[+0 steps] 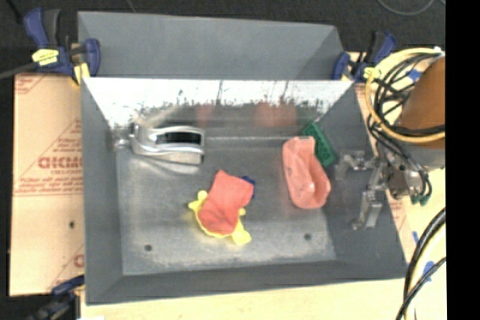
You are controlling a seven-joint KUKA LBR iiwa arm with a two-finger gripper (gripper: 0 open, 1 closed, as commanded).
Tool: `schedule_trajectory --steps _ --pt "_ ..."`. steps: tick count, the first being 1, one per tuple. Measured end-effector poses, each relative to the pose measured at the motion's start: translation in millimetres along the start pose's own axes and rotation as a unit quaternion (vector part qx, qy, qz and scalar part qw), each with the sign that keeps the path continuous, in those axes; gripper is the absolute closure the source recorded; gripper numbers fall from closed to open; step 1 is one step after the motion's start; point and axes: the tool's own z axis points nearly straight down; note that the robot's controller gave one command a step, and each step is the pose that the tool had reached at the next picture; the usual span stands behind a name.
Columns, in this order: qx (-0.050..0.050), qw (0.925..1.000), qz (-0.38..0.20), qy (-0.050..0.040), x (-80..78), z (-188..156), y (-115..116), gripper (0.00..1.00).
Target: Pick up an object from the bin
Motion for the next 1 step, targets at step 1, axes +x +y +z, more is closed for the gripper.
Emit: schedule_trajectory --steps 1 --pt "0.001 1.0000 -0.002 -0.0036 -1.5 -4.6 0.8 0.00"
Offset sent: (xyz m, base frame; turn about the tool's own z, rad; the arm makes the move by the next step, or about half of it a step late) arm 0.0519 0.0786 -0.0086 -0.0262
